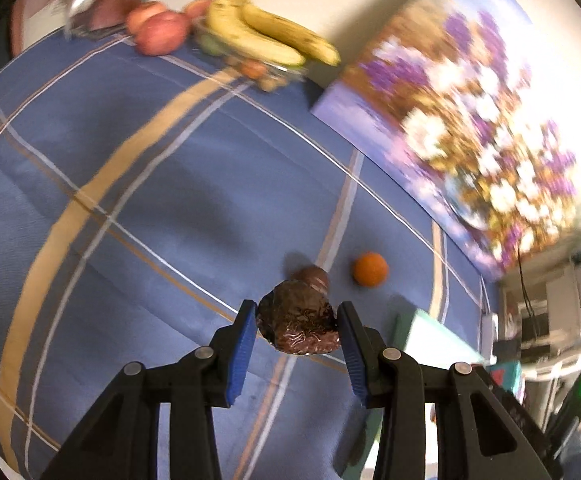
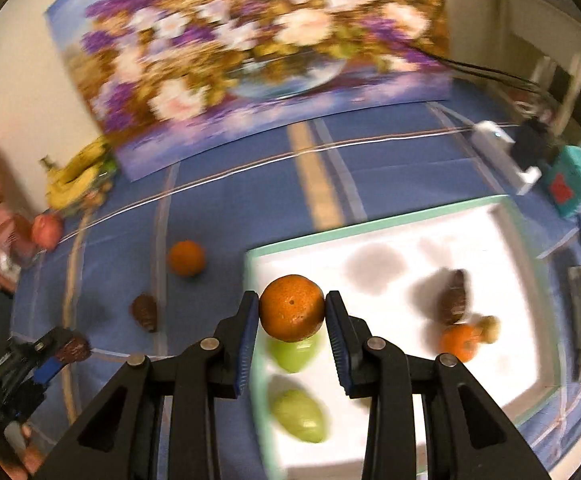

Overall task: Organize fruits
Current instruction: 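Carry the tangerine and the date over the white tray with both tools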

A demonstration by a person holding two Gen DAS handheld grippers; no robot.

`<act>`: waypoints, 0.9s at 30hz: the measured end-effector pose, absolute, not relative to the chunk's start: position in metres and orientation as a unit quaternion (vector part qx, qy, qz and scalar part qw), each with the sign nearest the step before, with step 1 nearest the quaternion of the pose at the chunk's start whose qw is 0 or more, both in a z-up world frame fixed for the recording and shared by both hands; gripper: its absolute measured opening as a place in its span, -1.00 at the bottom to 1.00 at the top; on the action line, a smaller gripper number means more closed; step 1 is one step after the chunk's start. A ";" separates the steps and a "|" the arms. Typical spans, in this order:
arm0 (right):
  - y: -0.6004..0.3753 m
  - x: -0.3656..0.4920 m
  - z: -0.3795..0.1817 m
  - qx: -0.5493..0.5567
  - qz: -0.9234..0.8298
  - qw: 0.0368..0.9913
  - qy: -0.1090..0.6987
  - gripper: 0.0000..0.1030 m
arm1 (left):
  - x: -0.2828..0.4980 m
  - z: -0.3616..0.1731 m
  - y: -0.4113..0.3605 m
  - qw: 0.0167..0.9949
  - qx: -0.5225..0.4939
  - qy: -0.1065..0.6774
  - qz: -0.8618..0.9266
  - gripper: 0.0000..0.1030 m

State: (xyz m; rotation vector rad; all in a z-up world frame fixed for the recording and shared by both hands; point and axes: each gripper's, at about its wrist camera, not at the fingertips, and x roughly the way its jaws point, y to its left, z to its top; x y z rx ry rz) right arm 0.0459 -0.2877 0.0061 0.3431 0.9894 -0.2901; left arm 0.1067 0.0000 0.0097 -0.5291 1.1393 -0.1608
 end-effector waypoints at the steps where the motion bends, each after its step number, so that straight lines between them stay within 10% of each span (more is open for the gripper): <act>1: -0.293 0.044 0.007 0.159 -0.151 0.855 0.471 -0.31 | 0.104 0.011 -0.009 0.806 -0.239 0.534 -0.085 -0.16; 27: -0.397 0.041 -0.014 0.203 -0.223 0.849 0.433 -0.31 | 0.121 -0.001 -0.214 0.819 -0.046 0.522 -0.233 -0.15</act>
